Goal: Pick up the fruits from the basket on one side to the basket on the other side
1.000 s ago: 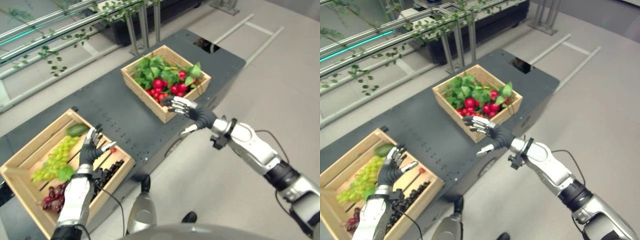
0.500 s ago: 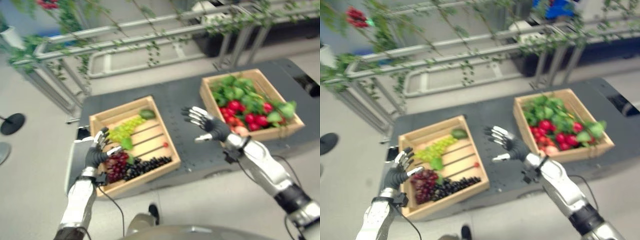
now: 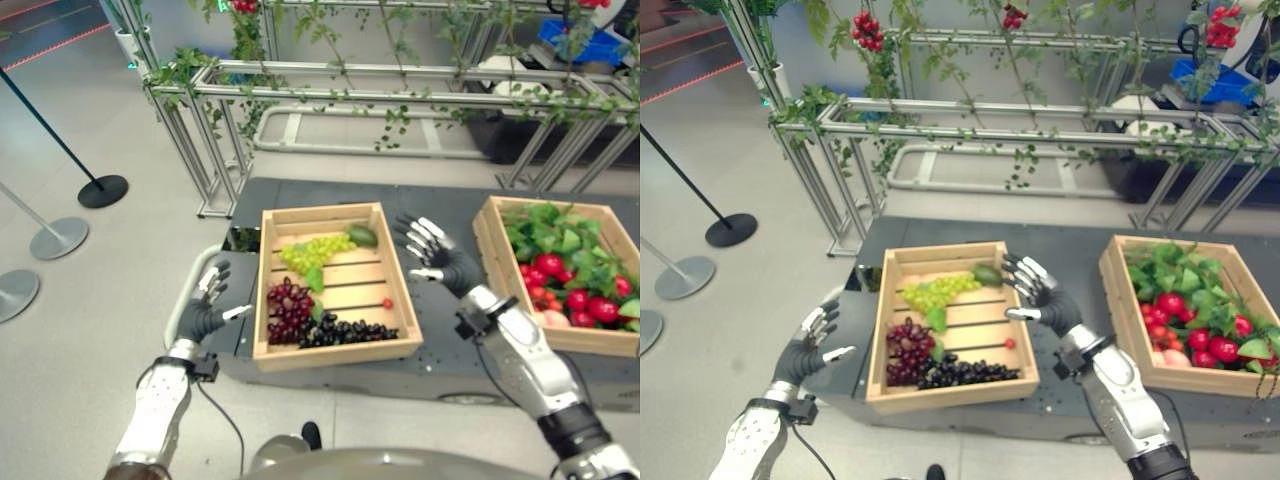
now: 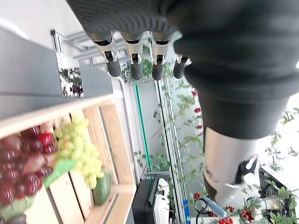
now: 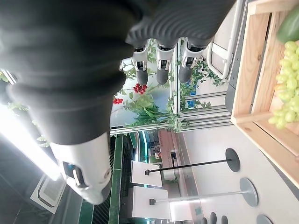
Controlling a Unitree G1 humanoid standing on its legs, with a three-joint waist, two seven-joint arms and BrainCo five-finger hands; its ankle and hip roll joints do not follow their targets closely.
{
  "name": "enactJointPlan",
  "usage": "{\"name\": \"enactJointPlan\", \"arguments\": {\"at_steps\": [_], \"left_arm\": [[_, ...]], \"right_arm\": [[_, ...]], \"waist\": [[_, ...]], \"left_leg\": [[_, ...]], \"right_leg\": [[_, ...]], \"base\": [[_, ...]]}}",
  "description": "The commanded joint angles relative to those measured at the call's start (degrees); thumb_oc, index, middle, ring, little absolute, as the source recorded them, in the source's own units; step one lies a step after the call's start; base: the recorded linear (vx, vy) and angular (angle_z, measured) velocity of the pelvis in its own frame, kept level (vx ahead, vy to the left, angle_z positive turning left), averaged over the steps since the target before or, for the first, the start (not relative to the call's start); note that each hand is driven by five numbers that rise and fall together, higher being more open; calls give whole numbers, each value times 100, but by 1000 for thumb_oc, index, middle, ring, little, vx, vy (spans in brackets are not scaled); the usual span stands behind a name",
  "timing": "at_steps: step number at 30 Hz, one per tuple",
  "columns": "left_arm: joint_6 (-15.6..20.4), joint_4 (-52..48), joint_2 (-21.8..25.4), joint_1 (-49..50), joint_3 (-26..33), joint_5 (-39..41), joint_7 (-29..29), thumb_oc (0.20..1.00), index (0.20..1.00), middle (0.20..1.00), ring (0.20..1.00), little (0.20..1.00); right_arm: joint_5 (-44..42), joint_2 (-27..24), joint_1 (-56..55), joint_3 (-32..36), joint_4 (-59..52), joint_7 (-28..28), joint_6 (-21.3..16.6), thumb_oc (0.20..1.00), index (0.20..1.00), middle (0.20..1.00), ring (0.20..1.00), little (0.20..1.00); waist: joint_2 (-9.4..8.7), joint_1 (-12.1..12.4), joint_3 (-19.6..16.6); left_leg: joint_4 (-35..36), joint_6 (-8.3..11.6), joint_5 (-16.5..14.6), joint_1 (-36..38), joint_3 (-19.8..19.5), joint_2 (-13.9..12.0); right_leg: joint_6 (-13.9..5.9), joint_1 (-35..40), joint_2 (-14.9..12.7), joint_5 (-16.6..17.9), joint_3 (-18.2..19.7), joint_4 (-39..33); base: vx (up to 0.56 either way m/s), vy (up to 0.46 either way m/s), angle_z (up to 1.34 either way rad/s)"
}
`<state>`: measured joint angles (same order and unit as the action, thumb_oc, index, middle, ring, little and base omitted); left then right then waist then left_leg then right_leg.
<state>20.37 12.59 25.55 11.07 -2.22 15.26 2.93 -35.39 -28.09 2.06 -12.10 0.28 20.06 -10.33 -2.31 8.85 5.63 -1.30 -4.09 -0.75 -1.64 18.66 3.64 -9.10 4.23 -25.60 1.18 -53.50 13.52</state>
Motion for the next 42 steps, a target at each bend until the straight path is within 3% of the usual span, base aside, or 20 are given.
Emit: {"name": "enactJointPlan", "arguments": {"at_steps": [1,3,5,9,16,27,32,36,37,40,42], "left_arm": [[301,-476,64,-227,146,-51,-43,1000,1000,1000,1000,1000],[305,-384,75,-308,118,-63,-98,1000,1000,1000,1000,1000],[318,-312,28,-369,95,29,-77,1000,1000,1000,1000,1000],[316,-206,-120,-370,256,152,-82,1000,1000,1000,1000,1000],[276,-191,-259,-365,225,213,30,1000,1000,1000,1000,1000],[283,-230,-342,-235,172,173,78,1000,1000,1000,1000,1000],[270,41,-364,-175,120,97,43,1000,1000,1000,1000,1000],[237,788,-387,-203,-42,-176,-67,1000,1000,1000,1000,1000],[172,1788,-480,-282,-207,-453,-185,1000,1000,1000,1000,1000],[-8,3546,-545,-485,-441,-1398,-397,1000,1000,1000,1000,1000],[-67,4023,-616,-564,-457,-1558,-445,1000,1000,1000,1000,1000]], "right_arm": [[72,44,368,-73,-169,19,-343,1000,1000,1000,1000,1000],[112,6,296,-98,-209,5,-387,1000,1000,1000,1000,1000],[63,1,220,-62,-193,43,-370,1000,1000,1000,1000,1000],[89,55,260,-136,-178,-2,-366,1000,1000,1000,1000,1000],[102,-30,321,-161,-178,-17,-329,1000,1000,1000,1000,1000],[115,18,197,-99,-88,-29,-308,1000,1000,1000,1000,1000],[643,20,95,-72,409,-253,-403,1000,1000,1000,1000,1000],[1209,130,8,-114,1346,-571,-488,1000,1000,1000,1000,1000],[1704,287,-16,-144,2348,-954,-607,1000,1000,1000,1000,1000],[2296,467,-40,-130,3775,-1457,-618,1000,1000,1000,1000,1000],[2427,537,8,-107,4435,-1562,-580,1000,1000,1000,1000,1000]], "waist": [[200,-120,-3],[185,-151,-57],[80,-200,-76],[4,6,-147],[37,88,-75],[101,13,-188],[119,-75,-226],[137,-131,-218],[145,-181,-216],[144,-273,-212],[140,-282,-213]], "left_leg": [[-199,381,-467,384,-346,-180],[-174,448,-429,314,-572,-205],[-189,497,-279,112,-714,-204],[-219,635,-217,-9,-689,-346],[-156,947,-50,-62,-764,-701],[-46,1000,52,20,-644,-747],[6,977,36,66,-548,-703],[21,960,28,80,-527,-677],[21,942,20,81,-507,-664],[23,919,9,88,-476,-642],[17,911,-5,82,-474,-637]], "right_leg": [[-179,-892,154,286,1337,180],[-57,-888,551,-153,2010,-66],[163,-770,933,-245,2297,-390],[122,-582,1051,-73,2101,-777],[185,-142,1418,-226,1838,-1272],[268,48,1507,-249,1756,-1483],[238,38,1463,-191,1795,-1516],[232,26,1445,-180,1830,-1511],[228,3,1434,-177,1855,-1486],[225,-25,1420,-174,1916,-1471],[224,-40,1417,-175,1931,-1462]], "base": [[49,21,7],[67,-102,11],[-19,-188,57],[34,-196,36],[25,-156,9],[1,-23,4],[0,24,-4],[-3,11,-3],[-17,30,-9],[-25,23,-6],[-11,10,-9]]}}
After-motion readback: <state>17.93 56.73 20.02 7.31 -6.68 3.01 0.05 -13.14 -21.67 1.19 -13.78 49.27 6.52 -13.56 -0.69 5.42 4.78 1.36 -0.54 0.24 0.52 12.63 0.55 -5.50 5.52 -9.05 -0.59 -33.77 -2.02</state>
